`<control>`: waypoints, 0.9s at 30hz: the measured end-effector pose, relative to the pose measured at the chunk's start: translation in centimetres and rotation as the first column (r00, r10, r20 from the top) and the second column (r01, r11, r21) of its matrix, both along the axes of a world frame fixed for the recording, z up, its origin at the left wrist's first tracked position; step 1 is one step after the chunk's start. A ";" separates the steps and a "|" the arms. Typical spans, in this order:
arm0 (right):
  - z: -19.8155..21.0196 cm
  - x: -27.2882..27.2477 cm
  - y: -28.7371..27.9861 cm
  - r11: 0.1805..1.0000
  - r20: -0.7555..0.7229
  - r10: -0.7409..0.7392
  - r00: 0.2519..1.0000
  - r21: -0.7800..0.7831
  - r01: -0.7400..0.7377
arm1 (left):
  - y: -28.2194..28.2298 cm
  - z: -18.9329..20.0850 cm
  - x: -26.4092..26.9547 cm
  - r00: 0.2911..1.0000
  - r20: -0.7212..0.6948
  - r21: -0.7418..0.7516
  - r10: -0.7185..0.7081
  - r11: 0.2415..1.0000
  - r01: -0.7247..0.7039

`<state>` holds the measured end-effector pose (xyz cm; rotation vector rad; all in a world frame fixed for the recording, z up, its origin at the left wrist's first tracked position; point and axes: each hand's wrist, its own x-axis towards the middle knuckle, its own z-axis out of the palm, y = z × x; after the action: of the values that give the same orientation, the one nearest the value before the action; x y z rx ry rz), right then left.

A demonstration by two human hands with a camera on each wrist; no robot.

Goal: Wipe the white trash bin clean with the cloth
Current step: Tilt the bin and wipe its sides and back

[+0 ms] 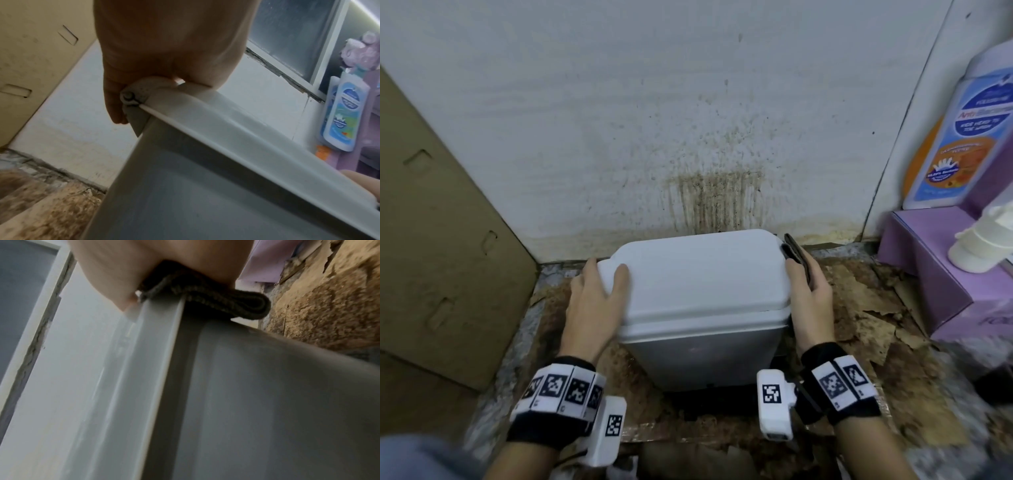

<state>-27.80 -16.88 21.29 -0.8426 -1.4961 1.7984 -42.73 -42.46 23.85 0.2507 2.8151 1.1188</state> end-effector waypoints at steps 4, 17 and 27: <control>0.5 0.3 1.1 0.988 -0.001 0.149 0.989 -0.038 -0.149 | 0.4 -0.1 1.4 1.000 -0.024 0.018 0.000 1.000 0.001; 0.5 -0.5 -0.4 0.989 0.039 0.076 0.996 0.122 -0.080 | -0.6 0.7 -0.2 0.995 -0.056 0.024 -0.081 0.996 0.082; 2.7 -1.2 -2.8 0.990 0.006 0.087 0.996 0.114 -0.087 | -0.5 1.8 1.1 0.947 -0.320 -0.093 -0.025 0.996 -0.005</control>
<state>-29.00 -19.64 24.02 -0.7325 -1.6422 1.7552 -41.67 -42.97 25.65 0.4795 3.1327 1.0234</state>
